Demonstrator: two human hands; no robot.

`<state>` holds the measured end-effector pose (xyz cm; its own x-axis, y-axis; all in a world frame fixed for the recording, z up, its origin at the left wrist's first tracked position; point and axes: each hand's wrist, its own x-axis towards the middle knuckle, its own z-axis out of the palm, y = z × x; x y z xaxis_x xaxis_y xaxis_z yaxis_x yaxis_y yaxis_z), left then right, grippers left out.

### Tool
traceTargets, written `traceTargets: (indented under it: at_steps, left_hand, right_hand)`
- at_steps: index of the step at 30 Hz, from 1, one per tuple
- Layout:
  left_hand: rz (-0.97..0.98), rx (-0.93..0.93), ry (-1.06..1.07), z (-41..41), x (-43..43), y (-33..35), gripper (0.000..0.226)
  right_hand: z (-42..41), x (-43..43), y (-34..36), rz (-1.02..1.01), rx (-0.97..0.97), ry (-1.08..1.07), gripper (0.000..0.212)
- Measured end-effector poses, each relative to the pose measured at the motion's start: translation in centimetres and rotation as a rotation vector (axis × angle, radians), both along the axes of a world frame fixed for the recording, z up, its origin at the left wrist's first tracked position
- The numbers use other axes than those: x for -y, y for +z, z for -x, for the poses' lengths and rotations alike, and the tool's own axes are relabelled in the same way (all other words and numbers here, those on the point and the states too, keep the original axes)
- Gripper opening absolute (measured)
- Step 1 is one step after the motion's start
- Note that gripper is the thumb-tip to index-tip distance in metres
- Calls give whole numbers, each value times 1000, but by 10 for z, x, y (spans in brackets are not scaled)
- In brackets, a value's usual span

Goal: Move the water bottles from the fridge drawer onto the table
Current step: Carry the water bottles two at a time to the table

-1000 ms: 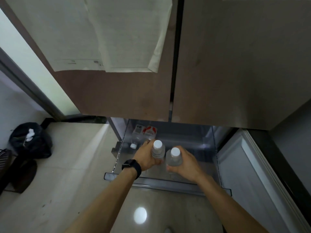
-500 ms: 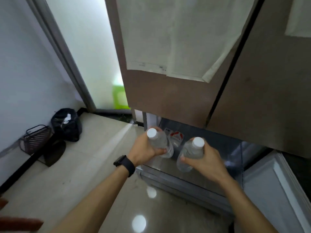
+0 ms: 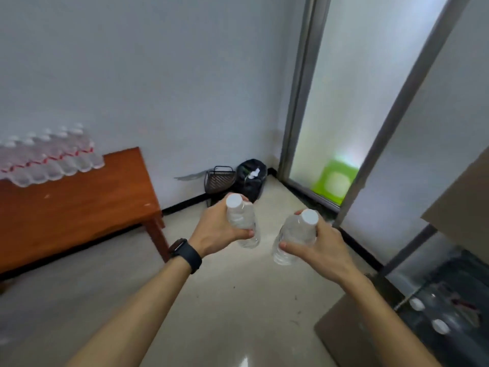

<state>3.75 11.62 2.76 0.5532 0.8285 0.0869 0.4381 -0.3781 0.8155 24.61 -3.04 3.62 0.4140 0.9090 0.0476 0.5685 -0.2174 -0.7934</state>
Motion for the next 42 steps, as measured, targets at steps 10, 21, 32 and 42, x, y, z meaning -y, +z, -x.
traceTargets:
  at_steps: [10, 21, 32, 42]
  left_hand:
    - [37, -91, 413, 271, -111, -5, 61]
    - [97, -246, 693, 473, -221, -43, 52]
    - [183, -272, 819, 607, -397, -83, 44]
    - [322, -234, 774, 675, -557, -130, 64]
  right_hand:
    - [227, -202, -11, 56, -52, 423, 59]
    - [415, -389, -50, 194, 27, 763, 60]
    - [561, -606, -95, 293, 27, 884, 54]
    - [651, -749, -146, 436, 178, 833, 65]
